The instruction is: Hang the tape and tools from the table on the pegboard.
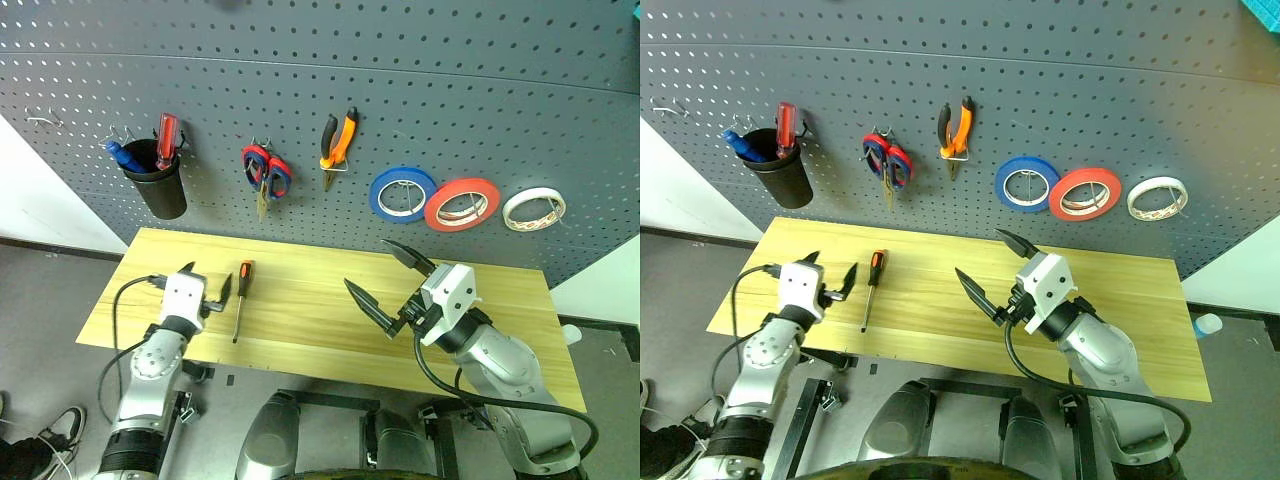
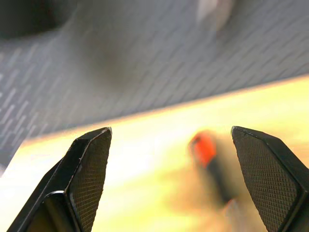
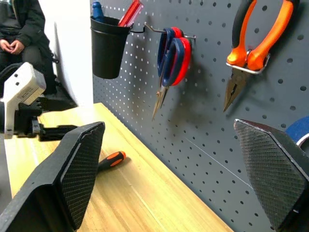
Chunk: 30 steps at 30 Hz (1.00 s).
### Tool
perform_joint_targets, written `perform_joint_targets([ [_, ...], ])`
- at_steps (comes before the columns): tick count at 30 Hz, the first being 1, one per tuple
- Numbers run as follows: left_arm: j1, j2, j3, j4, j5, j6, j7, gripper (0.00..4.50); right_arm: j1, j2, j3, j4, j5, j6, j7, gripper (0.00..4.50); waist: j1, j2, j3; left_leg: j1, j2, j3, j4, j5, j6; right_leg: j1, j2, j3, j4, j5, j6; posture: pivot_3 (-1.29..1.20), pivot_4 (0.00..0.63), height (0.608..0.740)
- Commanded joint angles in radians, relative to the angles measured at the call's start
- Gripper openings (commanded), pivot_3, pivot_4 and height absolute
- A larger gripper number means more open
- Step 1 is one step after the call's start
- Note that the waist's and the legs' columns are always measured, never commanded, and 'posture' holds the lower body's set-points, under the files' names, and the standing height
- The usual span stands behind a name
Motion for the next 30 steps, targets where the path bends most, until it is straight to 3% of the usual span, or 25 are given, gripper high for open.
perform_joint_targets([
  [1, -0.086, -0.029, 0.025, -0.016, -0.054, 0.213, 0.033, 4.13, -0.011, 0.003, 0.002, -0.010, 0.010, -0.023, 0.010, 4.50, 0.001, 0.000, 0.000, 0.000, 0.000, 0.000, 0.000, 0.000, 0.000, 0.000, 0.000, 0.000, 0.000, 0.000, 0.000, 0.31, 0.132, 0.681],
  [5, -0.203, -0.056, 0.018, 0.051, -0.090, 0.389, 0.014, 4.13, -0.014, 0.003, 0.001, -0.013, 0.024, -0.016, 0.021, 4.50, -0.006, 0.000, 0.000, 0.000, 0.000, 0.000, 0.000, 0.000, 0.000, 0.000, 0.001, 0.000, 0.000, 0.000, 0.000, 0.30, 0.138, 0.681],
  [13, -0.351, -0.070, -0.014, 0.210, -0.074, 0.463, -0.013, 4.13, 0.022, -0.027, 0.023, -0.037, 0.026, 0.014, 0.057, 4.50, -0.031, 0.000, 0.000, 0.000, 0.000, 0.000, -0.002, 0.000, 0.000, -0.001, 0.001, 0.000, -0.001, 0.000, 0.000, 0.29, 0.138, 0.681],
  [21, -0.382, -0.070, -0.005, 0.298, -0.077, 0.500, 0.002, 4.13, 0.025, -0.051, 0.067, -0.021, -0.014, 0.038, 0.060, 4.50, -0.032, 0.000, 0.000, 0.000, 0.000, -0.001, -0.002, 0.000, 0.000, -0.001, 0.001, 0.000, -0.001, 0.000, 0.000, 0.28, 0.143, 0.681],
  [30, -0.378, -0.073, -0.011, 0.310, -0.073, 0.484, -0.001, 4.13, -0.050, 0.034, 0.169, 0.116, -0.100, -0.039, 0.035, 4.50, -0.032, 0.000, 0.000, 0.000, 0.000, 0.000, -0.002, 0.000, 0.000, -0.001, 0.001, 0.000, -0.001, 0.000, 0.000, 0.28, 0.150, 0.681],
])
